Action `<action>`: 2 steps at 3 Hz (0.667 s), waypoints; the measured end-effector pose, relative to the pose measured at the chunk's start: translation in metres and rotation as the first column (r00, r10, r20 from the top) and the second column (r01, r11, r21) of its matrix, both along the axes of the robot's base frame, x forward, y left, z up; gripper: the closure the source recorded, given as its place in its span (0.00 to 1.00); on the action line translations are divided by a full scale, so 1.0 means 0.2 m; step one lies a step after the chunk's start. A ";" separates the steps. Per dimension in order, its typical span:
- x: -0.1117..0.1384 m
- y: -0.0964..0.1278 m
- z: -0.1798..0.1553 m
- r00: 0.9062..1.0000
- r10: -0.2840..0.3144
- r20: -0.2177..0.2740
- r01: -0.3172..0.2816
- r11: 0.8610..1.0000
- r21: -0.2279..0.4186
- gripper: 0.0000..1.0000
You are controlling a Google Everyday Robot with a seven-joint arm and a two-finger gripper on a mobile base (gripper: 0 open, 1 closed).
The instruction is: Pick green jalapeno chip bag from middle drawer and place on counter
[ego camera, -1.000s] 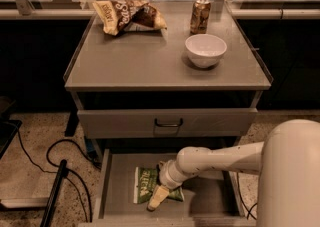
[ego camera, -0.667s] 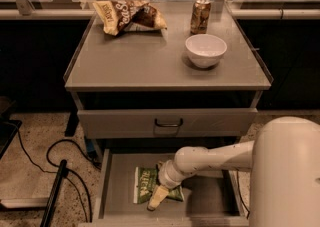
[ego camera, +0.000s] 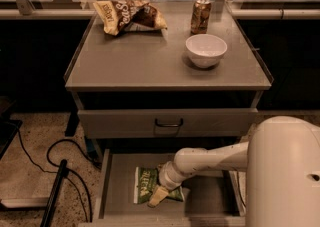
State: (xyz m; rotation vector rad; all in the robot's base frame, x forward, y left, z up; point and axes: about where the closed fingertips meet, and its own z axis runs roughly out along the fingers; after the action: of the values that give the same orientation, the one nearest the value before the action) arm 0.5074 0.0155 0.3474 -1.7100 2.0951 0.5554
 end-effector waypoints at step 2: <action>0.00 0.00 0.00 1.000 0.000 0.000 0.000 1.000 0.000 0.64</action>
Offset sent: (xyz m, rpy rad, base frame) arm 0.0000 0.0000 0.0000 0.0000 0.0000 0.0000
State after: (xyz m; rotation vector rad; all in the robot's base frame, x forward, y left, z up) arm 0.5073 0.0155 0.3474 -1.7101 2.0951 0.5554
